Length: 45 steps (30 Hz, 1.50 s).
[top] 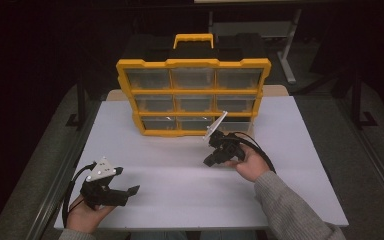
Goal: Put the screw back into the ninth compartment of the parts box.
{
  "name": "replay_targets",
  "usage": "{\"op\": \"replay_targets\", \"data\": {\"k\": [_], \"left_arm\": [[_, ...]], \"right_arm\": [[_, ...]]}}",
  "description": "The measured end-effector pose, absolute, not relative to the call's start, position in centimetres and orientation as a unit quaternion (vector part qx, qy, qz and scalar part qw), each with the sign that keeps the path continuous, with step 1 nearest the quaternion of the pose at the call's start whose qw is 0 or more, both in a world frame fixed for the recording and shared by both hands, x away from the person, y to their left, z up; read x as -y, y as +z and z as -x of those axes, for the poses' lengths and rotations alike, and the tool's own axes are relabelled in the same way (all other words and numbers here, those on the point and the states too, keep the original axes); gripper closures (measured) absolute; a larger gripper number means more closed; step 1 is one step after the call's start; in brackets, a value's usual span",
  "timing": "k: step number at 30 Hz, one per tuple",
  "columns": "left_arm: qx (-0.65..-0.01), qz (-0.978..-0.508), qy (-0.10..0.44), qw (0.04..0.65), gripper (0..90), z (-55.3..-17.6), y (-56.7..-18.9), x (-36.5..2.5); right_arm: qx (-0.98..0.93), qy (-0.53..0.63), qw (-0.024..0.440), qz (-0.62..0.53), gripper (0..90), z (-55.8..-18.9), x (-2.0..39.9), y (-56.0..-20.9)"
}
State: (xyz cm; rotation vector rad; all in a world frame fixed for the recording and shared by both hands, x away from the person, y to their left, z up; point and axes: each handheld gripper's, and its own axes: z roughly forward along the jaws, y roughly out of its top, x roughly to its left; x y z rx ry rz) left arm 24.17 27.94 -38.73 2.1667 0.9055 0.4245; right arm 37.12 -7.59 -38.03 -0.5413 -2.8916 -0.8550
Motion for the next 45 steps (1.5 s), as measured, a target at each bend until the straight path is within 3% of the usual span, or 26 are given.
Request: {"op": "replay_targets", "data": {"k": [45], "left_arm": [[-0.353,-0.844,0.167,0.369,16.4,-24.2,-38.8,-27.9]], "right_arm": [[0.924,-0.318,0.006,0.214,87.1,-40.3,11.7,-31.0]]}}
